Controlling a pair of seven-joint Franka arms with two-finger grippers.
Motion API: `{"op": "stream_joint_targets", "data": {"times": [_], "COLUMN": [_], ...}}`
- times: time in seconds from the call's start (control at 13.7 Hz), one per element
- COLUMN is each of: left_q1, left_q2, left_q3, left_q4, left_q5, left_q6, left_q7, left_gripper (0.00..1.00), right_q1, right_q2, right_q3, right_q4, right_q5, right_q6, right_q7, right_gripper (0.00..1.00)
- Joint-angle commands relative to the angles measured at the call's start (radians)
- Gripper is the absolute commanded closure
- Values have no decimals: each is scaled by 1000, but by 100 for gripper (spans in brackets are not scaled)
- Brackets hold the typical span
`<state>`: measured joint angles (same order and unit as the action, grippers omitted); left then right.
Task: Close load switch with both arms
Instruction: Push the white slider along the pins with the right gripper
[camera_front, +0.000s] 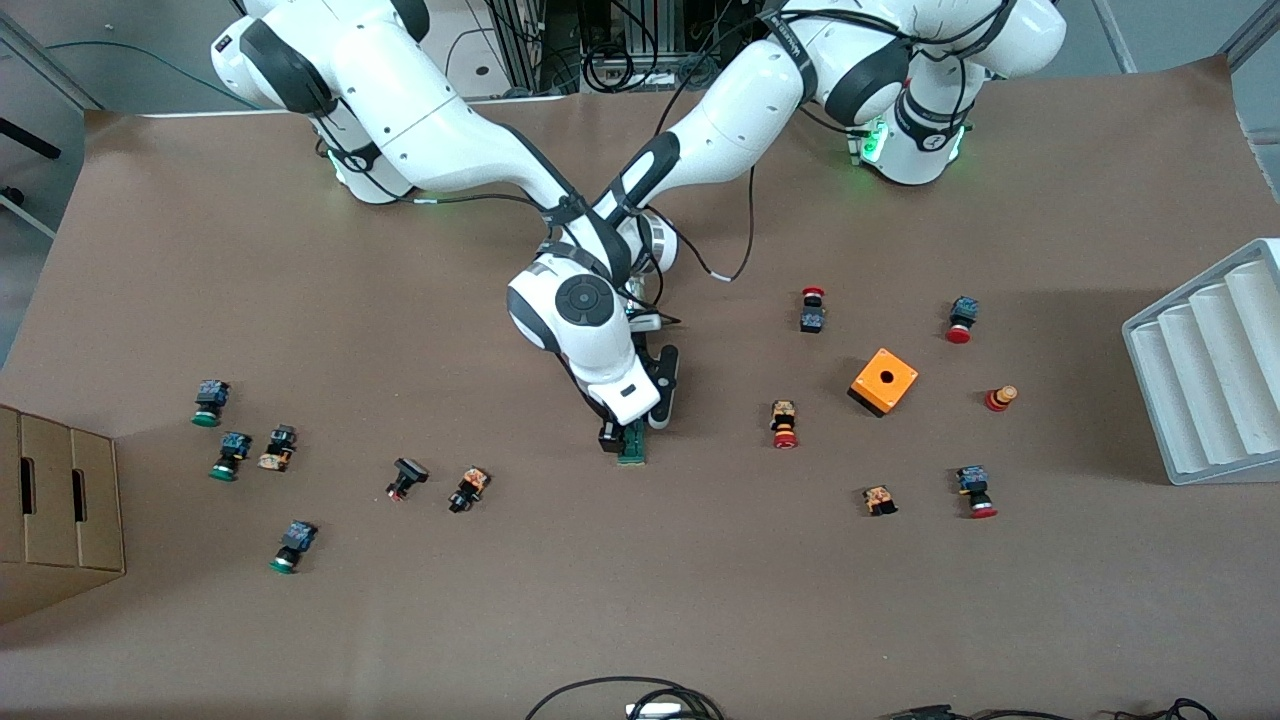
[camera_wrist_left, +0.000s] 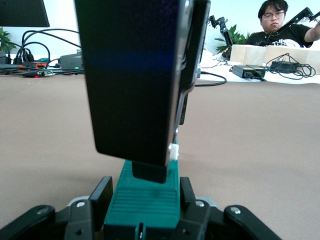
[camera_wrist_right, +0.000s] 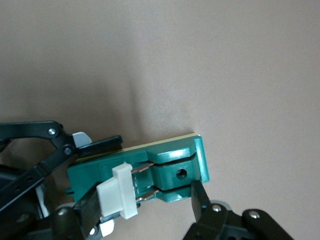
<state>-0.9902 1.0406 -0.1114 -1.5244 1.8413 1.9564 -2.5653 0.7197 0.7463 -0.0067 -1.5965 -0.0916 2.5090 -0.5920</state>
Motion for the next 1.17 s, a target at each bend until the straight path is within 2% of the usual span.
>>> {"op": "stream_joint_targets", "data": {"times": [0.0,0.36,1.09], "left_q1": [-8,-8,-8], "left_q2": [-2,-2,-2], "left_q3": [6,6,6], "left_q4": [-5,-7,-7], "left_q5": [13,13,13], "left_q6": [-13,-13,-13], "left_q7": [-19,-19,-19], "left_gripper": [38,38,38], "right_q1": [7,7,-5], "right_q2": [15,10,-1], "right_q3": [-25,-25,-24], "right_q4": [23,24,36], "right_q5": [-11,-10,1], "right_q6": [27,27,27], "right_q7": [14,15,31], "right_gripper": [24,27,27]}}
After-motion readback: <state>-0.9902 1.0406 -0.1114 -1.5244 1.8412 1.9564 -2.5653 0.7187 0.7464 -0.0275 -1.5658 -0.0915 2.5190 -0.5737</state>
